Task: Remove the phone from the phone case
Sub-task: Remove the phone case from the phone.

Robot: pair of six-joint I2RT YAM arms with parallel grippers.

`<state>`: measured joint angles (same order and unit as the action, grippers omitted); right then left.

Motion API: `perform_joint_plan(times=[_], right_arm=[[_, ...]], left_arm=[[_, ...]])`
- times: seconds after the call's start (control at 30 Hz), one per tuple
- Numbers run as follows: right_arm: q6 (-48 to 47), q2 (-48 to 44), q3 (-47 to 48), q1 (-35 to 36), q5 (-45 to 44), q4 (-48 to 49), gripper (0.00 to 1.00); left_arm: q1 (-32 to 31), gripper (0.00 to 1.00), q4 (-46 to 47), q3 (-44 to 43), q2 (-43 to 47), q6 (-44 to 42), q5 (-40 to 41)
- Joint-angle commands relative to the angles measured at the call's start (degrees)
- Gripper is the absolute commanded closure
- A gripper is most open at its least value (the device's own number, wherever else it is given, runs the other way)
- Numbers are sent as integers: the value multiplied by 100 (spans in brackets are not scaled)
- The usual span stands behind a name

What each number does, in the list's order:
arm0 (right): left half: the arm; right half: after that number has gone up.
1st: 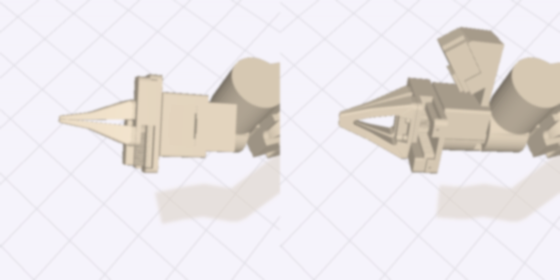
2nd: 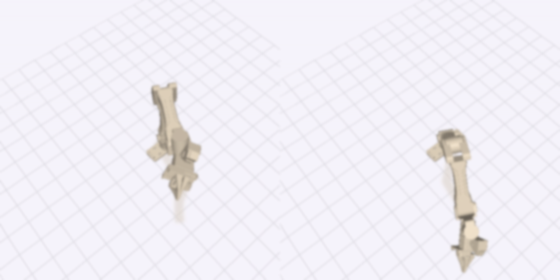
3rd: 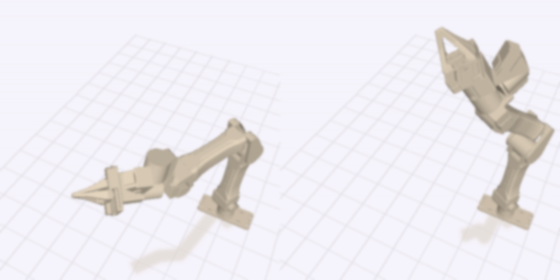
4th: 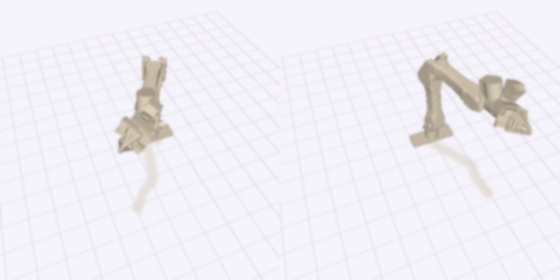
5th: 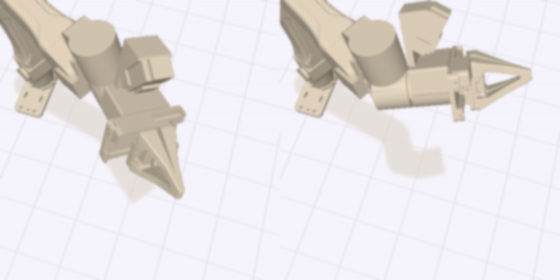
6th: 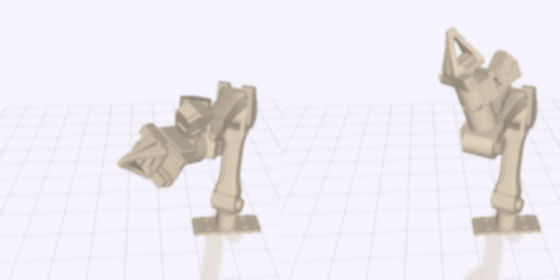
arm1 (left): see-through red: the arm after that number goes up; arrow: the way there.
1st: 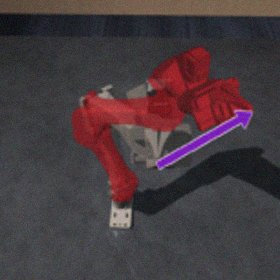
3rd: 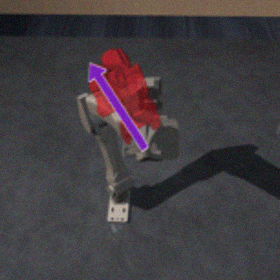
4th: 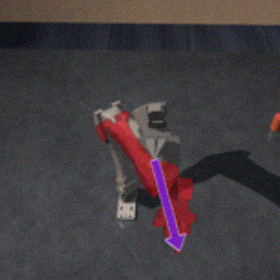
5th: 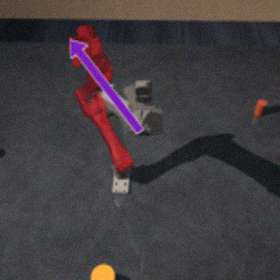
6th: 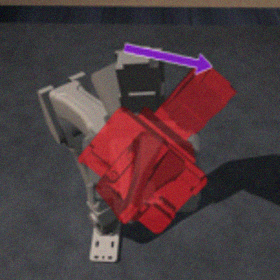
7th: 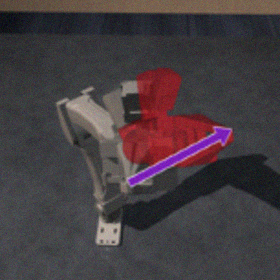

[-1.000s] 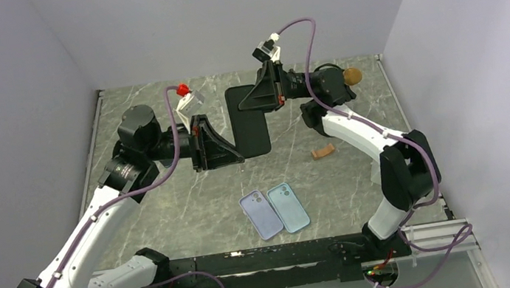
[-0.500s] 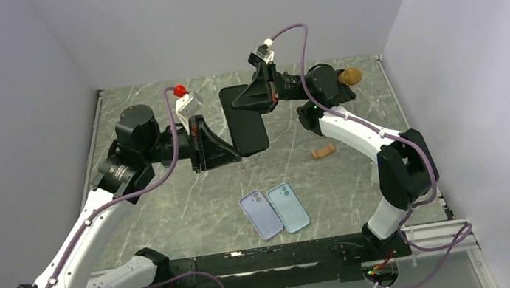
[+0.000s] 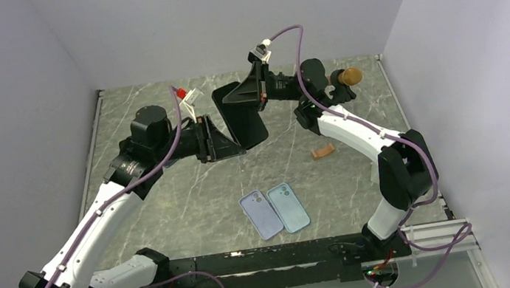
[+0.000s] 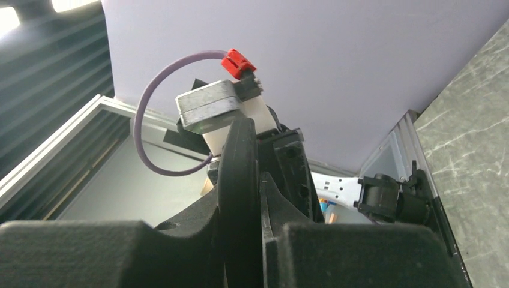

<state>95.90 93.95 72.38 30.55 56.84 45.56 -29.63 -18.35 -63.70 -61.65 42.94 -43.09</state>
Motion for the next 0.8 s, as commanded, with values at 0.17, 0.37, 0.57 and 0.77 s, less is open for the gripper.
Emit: perform_joint_plan(times=[0.17, 0.37, 0.57, 0.77], right_arm=[[492, -637, 456, 555, 101, -289, 100], [1569, -583, 411, 568, -44, 583, 100], [3340, -292, 461, 571, -723, 2458, 100], [3046, -225, 363, 558, -641, 2272, 100]], left_arm=[[160, 88, 529, -83, -665, 564, 2181], [155, 100, -1706, -844, -1154, -101, 5008], [285, 100, -1967, -623, -1441, -784, 6200], [294, 100, -451, 33, -319, -825, 4453]])
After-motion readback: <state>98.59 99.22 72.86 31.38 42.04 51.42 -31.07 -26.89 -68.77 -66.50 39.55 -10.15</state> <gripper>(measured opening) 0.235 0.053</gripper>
